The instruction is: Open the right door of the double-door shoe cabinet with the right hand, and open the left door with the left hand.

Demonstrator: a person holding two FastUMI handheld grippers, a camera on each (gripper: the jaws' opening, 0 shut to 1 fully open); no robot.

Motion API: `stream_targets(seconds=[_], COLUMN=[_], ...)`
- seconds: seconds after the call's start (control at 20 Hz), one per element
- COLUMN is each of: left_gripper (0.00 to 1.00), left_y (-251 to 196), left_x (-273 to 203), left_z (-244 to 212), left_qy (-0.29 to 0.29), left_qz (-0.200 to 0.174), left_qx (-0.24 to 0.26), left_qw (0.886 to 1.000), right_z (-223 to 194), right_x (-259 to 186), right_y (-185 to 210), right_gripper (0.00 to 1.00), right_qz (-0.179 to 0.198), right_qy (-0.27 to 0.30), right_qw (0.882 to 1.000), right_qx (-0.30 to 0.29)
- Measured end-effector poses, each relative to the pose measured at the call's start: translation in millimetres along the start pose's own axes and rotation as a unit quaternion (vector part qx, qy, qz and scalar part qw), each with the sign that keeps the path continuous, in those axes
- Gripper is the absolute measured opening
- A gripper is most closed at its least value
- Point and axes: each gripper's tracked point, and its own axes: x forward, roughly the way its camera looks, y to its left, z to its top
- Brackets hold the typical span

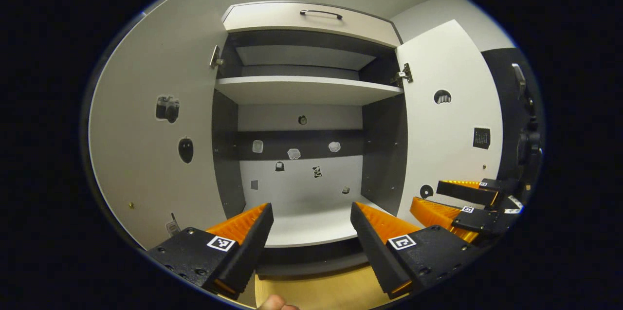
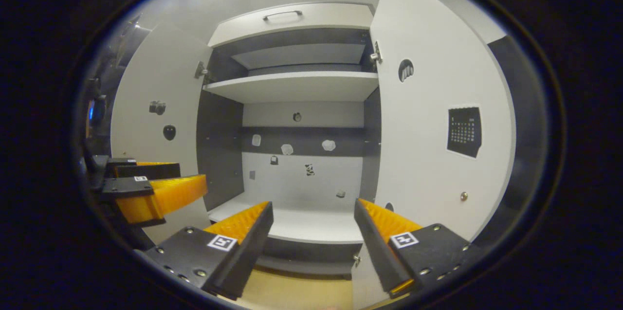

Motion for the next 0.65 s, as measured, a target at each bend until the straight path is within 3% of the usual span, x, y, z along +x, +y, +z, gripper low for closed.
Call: stream_targets(seconds=[0.65], left_gripper=[0.99], left_y=[-5.6], left_x=[19.2], left_z=[-10.2], left_qy=[0.005], left_qz=[-0.025], left_qx=[0.006], left_qw=[1.0], right_z=[13.0], right_x=[6.3], right_y=[8.0], right_gripper=[0.97], right_qz=[-0.021], right_qy=[-0.018], right_qw=[1.0], right_qx=[0.009])
